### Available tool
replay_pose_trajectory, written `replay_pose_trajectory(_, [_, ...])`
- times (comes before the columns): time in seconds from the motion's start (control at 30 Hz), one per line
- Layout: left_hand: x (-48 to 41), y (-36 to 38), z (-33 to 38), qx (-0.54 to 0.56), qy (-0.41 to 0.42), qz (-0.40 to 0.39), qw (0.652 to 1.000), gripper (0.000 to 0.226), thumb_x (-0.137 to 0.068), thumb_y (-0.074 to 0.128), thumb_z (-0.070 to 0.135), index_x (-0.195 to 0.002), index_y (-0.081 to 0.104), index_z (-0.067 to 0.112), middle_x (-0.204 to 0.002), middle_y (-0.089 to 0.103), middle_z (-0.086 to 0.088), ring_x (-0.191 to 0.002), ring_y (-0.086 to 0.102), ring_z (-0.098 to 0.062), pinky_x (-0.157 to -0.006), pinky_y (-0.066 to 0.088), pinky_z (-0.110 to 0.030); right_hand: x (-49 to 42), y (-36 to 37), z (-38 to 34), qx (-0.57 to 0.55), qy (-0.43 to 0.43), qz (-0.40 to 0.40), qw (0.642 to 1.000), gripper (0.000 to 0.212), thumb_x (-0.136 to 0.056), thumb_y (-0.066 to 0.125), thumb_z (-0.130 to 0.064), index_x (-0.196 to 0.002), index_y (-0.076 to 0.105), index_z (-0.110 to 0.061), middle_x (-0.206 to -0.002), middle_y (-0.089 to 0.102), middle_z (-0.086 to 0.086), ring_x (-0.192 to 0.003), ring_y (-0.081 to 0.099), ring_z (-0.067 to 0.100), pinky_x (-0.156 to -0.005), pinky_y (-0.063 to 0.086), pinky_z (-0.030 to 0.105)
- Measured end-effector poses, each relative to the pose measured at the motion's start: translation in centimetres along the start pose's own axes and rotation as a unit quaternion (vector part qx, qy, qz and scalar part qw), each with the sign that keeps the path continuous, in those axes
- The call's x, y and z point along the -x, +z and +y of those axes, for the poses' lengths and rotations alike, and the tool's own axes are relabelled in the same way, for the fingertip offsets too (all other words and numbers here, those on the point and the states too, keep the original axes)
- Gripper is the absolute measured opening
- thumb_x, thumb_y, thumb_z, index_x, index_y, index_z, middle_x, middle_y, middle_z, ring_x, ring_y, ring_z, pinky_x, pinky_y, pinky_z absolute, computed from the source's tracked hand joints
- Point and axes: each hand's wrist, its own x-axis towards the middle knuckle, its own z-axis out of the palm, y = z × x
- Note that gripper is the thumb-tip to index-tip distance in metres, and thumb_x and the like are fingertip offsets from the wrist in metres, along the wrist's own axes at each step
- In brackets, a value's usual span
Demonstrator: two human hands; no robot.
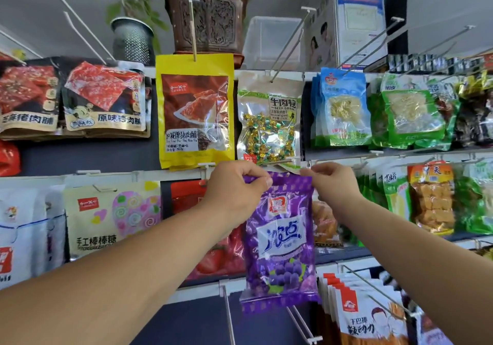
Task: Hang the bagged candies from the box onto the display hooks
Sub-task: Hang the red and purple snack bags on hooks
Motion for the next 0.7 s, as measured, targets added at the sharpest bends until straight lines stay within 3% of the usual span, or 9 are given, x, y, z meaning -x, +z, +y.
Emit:
replay_pose_trajectory(0.1, [-1.4,1.4,0.5,0.031,-0.013,0.001,0.999,0.006,-0.093,0.072,0.017,-0.089,0.076,0.017,-0.097,0.066,0.012,-0.104,0.060,-0.009,-0.092,0.044,-0.028,0.9,-1.5,-0.7,-0.089,-0.007,-0.010,0.996,0.030,-0.093,0.064,-0.041,-0.094,0.070,-0.012,-0.089,0.072,0.010,-0.085,0.066,0.025,-0.081,0.056,0.045])
replay_pose_trajectory(0.23, [-2.9,3.1,0.3,0.027,-0.018,0.037,0.999,0.007,-0.093,0.072,0.018,-0.087,0.075,0.018,-0.098,0.067,0.006,-0.102,0.061,-0.013,-0.088,0.043,-0.027,2.7,-2.1,-1.1,-0.087,0.011,-0.138,0.986,0.032,-0.092,0.073,-0.037,-0.100,0.074,-0.006,-0.090,0.081,0.009,-0.078,0.075,0.022,-0.074,0.058,0.039])
replay_pose_trajectory(0.4, [-4.1,3.8,-1.3,-0.031,-0.008,0.053,0.998,0.008,-0.089,0.075,0.016,-0.083,0.078,0.014,-0.092,0.074,0.004,-0.093,0.067,-0.014,-0.084,0.052,-0.029,2.2,-1.2,-0.8,-0.049,0.009,-0.103,0.993,0.024,-0.090,0.078,-0.029,-0.083,0.072,-0.006,-0.080,0.080,0.013,-0.069,0.077,0.024,-0.063,0.061,0.036])
replay_pose_trajectory(0.47, [-4.2,3.8,-2.0,-0.075,-0.007,0.044,0.996,0.006,-0.089,0.075,0.015,-0.085,0.079,0.015,-0.099,0.077,0.000,-0.096,0.069,-0.017,-0.087,0.056,-0.032,1.9,-0.6,-0.1,-0.016,0.011,-0.090,0.996,0.028,-0.090,0.078,-0.030,-0.083,0.072,-0.003,-0.075,0.079,0.010,-0.071,0.078,0.027,-0.066,0.064,0.042])
replay_pose_trajectory(0.57, [-4.3,3.6,-3.3,-0.105,-0.007,0.044,0.993,0.004,-0.089,0.075,0.013,-0.092,0.078,0.013,-0.110,0.075,-0.005,-0.104,0.068,-0.022,-0.092,0.056,-0.036,1.5,-0.1,1.3,0.008,-0.002,-0.050,0.999,0.042,-0.088,0.079,-0.033,-0.063,0.056,-0.009,-0.068,0.072,0.012,-0.070,0.075,0.032,-0.068,0.062,0.048])
replay_pose_trajectory(0.63, [-4.1,3.3,-3.8,-0.117,-0.004,0.041,0.992,0.013,-0.088,0.076,0.011,-0.101,0.076,0.012,-0.117,0.072,-0.007,-0.107,0.067,-0.025,-0.095,0.056,-0.039,1.4,0.0,1.9,0.086,-0.035,-0.021,0.995,0.040,-0.088,0.078,-0.040,-0.071,0.053,-0.013,-0.077,0.069,0.012,-0.072,0.071,0.027,-0.068,0.059,0.047])
replay_pose_trajectory(0.7, [-3.6,2.8,-4.2,-0.129,0.007,0.028,0.991,0.026,-0.089,0.074,0.007,-0.115,0.072,0.010,-0.119,0.070,-0.008,-0.109,0.065,-0.024,-0.097,0.054,-0.039,2.0,-0.1,2.4,0.209,-0.105,0.051,0.971,0.031,-0.089,0.074,-0.043,-0.100,0.061,-0.017,-0.104,0.064,0.005,-0.091,0.065,0.024,-0.073,0.056,0.042])
